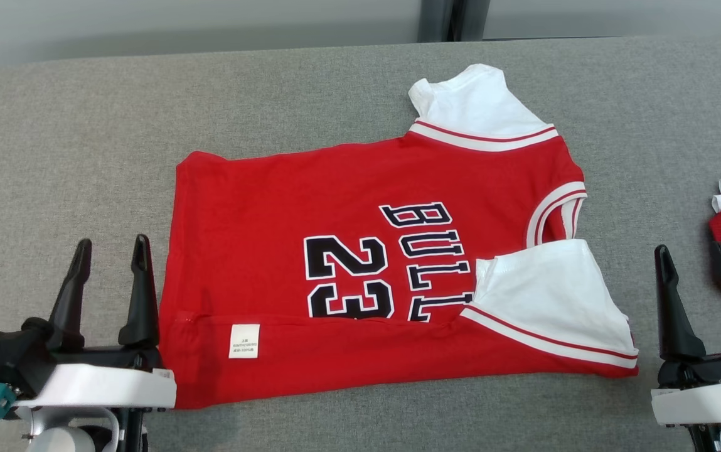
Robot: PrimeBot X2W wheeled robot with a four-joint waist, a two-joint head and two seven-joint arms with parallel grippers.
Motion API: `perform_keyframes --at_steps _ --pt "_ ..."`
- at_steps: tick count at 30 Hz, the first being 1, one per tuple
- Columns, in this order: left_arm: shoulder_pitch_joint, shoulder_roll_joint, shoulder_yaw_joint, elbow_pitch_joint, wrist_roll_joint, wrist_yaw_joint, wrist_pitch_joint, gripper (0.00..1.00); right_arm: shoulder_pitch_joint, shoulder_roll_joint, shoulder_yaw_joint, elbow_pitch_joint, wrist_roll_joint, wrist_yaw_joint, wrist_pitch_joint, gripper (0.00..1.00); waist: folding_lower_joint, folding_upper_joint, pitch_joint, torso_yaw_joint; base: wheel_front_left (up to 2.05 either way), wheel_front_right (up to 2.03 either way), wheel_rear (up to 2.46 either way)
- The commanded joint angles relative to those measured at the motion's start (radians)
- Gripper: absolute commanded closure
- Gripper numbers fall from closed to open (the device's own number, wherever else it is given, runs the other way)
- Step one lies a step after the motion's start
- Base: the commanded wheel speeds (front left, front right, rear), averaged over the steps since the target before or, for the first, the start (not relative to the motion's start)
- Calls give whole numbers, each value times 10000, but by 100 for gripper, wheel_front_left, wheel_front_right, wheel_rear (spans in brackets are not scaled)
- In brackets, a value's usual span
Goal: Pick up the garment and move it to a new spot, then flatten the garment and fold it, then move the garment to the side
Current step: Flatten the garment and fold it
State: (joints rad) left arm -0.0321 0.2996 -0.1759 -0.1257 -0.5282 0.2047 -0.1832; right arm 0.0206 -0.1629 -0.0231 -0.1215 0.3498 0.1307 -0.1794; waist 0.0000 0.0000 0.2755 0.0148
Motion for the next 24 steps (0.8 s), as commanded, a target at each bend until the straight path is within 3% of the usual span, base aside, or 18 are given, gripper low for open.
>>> perform_keyframes --at_steps 1,6,15,24 --pt "-284 41 -6 -47 194 35 -169 0 -184 -2 15 -171 -125 1 38 0 0 0 -23 -10 0 0 0" --pt "-731 209 -202 309 723 -26 -376 0 -413 12 156 -103 -283 1 276 0 0 0 -64 -7 0 0 0" --pt "-1095 125 -356 678 614 -114 -275 0 -615 -64 333 143 -60 1 241 0 0 0 -2 47 0 0 0" --pt "-2996 418 -465 1638 242 -906 415 0 -1009 -149 555 147 54 1 211 0 0 0 595 -76 0 0 0"
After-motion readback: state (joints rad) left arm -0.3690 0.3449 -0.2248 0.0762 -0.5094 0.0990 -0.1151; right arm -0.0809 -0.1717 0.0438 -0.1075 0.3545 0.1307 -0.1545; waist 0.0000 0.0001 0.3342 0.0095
